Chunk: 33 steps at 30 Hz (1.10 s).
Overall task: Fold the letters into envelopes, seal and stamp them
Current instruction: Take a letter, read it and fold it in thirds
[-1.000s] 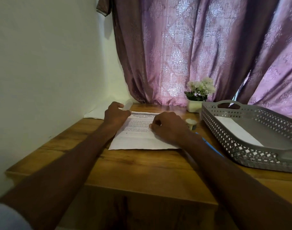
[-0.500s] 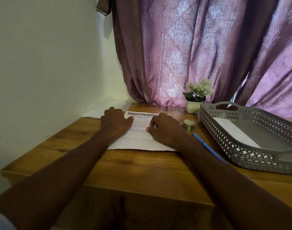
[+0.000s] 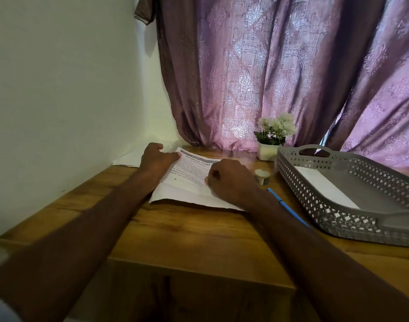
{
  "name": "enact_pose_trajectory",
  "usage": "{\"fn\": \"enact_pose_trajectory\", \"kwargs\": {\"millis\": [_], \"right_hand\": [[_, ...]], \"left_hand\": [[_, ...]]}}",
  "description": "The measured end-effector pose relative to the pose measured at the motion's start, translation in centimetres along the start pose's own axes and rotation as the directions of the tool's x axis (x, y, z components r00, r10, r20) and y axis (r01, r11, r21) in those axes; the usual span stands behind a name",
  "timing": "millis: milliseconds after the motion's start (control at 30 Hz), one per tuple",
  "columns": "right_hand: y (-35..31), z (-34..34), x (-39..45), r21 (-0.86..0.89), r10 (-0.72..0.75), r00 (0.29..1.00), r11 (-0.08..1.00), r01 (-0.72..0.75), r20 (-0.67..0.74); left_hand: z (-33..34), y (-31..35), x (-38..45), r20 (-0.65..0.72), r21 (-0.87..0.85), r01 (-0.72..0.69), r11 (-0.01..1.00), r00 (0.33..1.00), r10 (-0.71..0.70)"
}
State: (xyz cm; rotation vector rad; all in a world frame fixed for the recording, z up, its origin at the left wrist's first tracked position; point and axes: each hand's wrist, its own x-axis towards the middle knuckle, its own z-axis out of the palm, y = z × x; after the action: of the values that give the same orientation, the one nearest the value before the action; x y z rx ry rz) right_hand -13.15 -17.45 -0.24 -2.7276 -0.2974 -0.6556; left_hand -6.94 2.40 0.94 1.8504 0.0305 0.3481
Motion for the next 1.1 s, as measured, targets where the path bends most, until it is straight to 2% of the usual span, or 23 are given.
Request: {"fn": "enact_pose_trajectory", "kwargs": {"millis": [167, 267, 367, 433, 533, 600, 700, 800, 900, 967, 1033, 1100], "right_hand": [[-0.9, -0.3, -0.4, 0.068, -0.060, 0.998, 0.996, 0.058, 0.029], [-0.9, -0.8, -0.5, 0.071, -0.062, 0.996, 0.995, 0.066, -0.060], [0.0, -1.5, 0.0, 0.068, 0.027, 0.958, 0.998, -0.007, -0.285], [0.6, -1.8, 0.5, 0.098, 0.106, 0.912, 0.993, -0.073, -0.396], [1.0, -1.9, 0.9, 0.178, 0.188, 0.880, 0.977, -0.120, -0.436], [1.1, -2.0, 1.2, 0.264, 0.258, 0.867, 0.952, -0.153, -0.427], [1.0, -2.1, 1.8, 0.514, 0.455, 0.830, 0.820, -0.250, -0.322], [0.9, -2.5, 2.1, 0.767, 0.588, 0.792, 0.581, -0.272, -0.165], [1.3, -2.9, 2.2, 0.916, 0.579, 0.814, 0.346, -0.202, -0.040], [1.4, -3.2, 2.0, 0.948, 0.580, 0.814, 0.255, -0.189, 0.006], [1.6, -3.4, 1.7, 0.961, 0.585, 0.810, 0.204, -0.186, 0.033], [1.6, -3.3, 1.4, 0.971, 0.568, 0.821, 0.160, -0.177, 0.056]], "left_hand": [[-1.0, 0.2, -0.1, 0.156, -0.219, 0.160, 0.963, 0.979, -0.127], [-1.4, 0.3, -0.2, 0.176, -0.256, 0.182, 0.950, 0.975, -0.140], [-2.0, 0.3, -0.4, 0.189, -0.370, 0.175, 0.912, 0.976, -0.111], [-2.5, 0.3, -0.3, 0.267, -0.455, 0.220, 0.863, 0.958, -0.103], [-3.2, 0.1, -0.2, 0.410, -0.585, 0.308, 0.750, 0.910, -0.054], [-3.7, -0.4, 0.0, 0.444, -0.669, 0.321, 0.670, 0.896, 0.014], [-4.5, -1.0, 0.5, 0.444, -0.733, 0.301, 0.610, 0.891, 0.094], [-4.4, -1.1, 0.6, 0.482, -0.705, 0.335, 0.625, 0.873, 0.075], [-3.3, -0.9, 0.2, 0.488, -0.608, 0.338, 0.719, 0.873, 0.002], [-2.9, -0.9, -0.1, 0.467, -0.574, 0.316, 0.755, 0.884, -0.015], [-2.6, -0.8, -0.2, 0.370, -0.610, 0.268, 0.746, 0.928, -0.031], [-2.6, -0.8, -0.1, 0.216, -0.634, 0.189, 0.750, 0.974, -0.064]]}}
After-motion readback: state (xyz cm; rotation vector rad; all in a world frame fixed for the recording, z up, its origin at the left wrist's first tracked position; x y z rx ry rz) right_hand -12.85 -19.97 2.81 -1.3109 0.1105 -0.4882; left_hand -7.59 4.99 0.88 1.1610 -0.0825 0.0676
